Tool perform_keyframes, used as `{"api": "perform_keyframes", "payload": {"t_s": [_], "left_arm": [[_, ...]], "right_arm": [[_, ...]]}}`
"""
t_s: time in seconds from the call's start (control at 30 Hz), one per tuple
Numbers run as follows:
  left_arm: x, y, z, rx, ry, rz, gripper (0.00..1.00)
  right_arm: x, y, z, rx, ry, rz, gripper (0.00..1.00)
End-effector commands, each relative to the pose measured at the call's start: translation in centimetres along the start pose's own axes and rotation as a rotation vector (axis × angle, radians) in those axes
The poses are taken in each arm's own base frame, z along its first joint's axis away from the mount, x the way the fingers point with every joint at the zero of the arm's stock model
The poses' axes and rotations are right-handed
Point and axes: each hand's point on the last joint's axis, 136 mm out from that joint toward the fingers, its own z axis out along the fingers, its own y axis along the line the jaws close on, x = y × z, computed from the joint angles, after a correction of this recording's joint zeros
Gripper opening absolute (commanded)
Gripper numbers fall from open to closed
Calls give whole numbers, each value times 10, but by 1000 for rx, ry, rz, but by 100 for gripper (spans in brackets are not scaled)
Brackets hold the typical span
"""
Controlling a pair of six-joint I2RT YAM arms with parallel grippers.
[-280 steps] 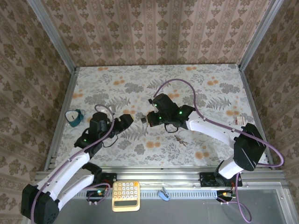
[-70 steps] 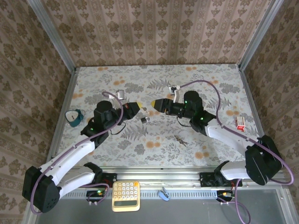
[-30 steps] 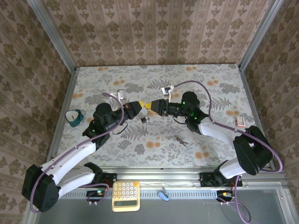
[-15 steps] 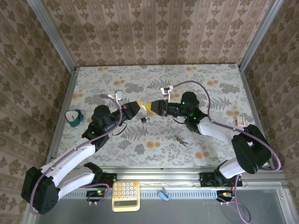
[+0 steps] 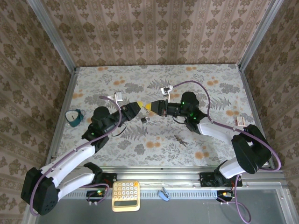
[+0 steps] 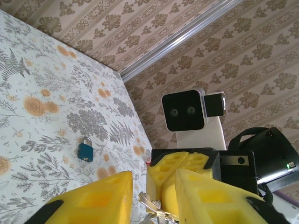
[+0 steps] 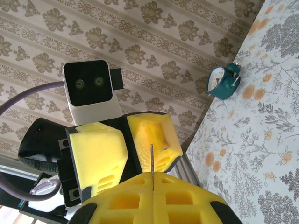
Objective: Unlock with the key
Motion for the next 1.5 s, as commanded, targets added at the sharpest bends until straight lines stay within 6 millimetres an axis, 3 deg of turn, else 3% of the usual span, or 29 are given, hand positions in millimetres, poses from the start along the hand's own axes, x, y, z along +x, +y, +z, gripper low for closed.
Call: {"api": "perform_keyframes", "payload": {"t_s": [0.0,0.1,0.17,0.3,0.33,0.4,0.47,0.97,1.1,1.3,1.47], "left_arm": [[-3,-13,-1,62,-5,11,25],[-1,-14,2,76,8,9,17],[-1,-17,3,90,13,12,1],[0,-16,4,88,14,11,0],[-1,-16,4,84,12,10,0],[-2,-14,3,75,3,5,0],[-3,-12,2,66,-9,2,0],[-9,-6,-1,67,-54,-34,0],[-10,-6,-2,77,-64,-43,0],[-13,-6,-4,78,-81,-48,0],[-14,-6,-5,80,-89,-51,0]], "right_arm": [[-10,17,-3,-19,-33,-57,0],[-11,16,-3,-17,-38,-56,0],[-12,15,-3,-15,-41,-56,0],[-12,13,-4,-5,-47,-53,0],[-12,13,-4,-5,-44,-52,8],[-12,12,-4,-3,-45,-45,32],[-12,14,-5,-9,-50,-45,42],[-1,18,1,-65,0,-35,33],[2,15,2,-61,11,-28,39],[6,16,5,-62,30,-36,37],[8,17,9,-71,46,-37,29]]}}
